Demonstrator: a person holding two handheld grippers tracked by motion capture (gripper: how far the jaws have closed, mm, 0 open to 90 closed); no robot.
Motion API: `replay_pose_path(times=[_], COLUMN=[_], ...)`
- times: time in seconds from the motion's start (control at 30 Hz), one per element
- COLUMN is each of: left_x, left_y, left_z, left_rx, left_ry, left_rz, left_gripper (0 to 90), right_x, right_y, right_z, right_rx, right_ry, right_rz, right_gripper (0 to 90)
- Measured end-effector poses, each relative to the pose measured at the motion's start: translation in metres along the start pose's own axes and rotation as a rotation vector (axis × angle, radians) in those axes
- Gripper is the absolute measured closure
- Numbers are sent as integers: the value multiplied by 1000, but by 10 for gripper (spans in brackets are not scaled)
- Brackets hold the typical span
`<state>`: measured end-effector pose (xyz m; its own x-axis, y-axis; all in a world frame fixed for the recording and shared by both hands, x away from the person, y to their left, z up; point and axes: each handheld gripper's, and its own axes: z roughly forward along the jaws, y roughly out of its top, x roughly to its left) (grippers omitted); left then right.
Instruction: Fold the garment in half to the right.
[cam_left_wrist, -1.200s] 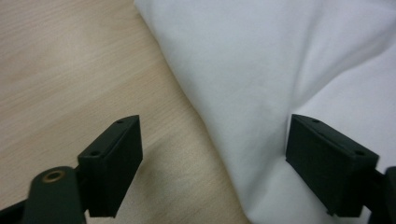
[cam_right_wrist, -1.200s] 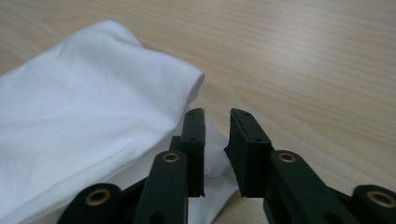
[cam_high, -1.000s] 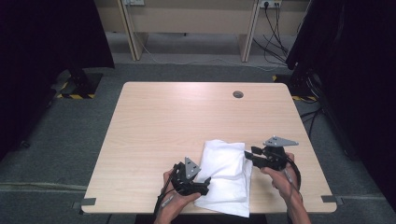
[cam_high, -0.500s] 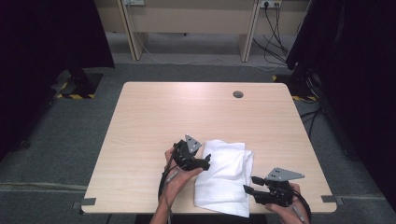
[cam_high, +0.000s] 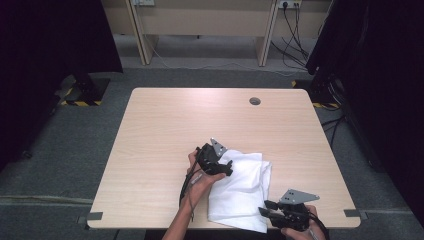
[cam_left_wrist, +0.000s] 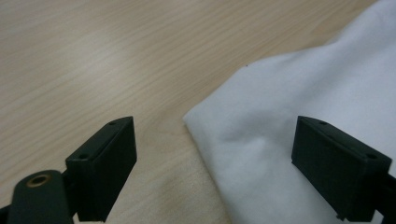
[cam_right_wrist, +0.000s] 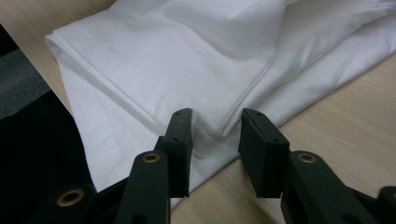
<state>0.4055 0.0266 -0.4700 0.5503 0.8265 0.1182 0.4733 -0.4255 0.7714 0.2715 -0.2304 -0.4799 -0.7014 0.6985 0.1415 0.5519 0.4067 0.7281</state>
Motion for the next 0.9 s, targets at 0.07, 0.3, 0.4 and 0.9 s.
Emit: replay_pose_path(times=[0.07,0.3,0.4,0.9], left_x=[-1,-3,-4,-1], left_y=[-1,-3,-2,-11], left_z=[3,9,8,-2], left_rx=[15,46,53,75], left_ry=[13,40,43,117], left_rz=[7,15,27,-26], left_gripper=[132,136,147,176], right_x=[0,4,7,11], right_y=[0,-2,-1,4], right_z=[-1,-3,-5,5], right_rx=[5,-7,-20,-18], right_ry=[1,-18,-12,-35], right_rz=[-27,-102,-109,15], right_gripper=[769,900,886,480])
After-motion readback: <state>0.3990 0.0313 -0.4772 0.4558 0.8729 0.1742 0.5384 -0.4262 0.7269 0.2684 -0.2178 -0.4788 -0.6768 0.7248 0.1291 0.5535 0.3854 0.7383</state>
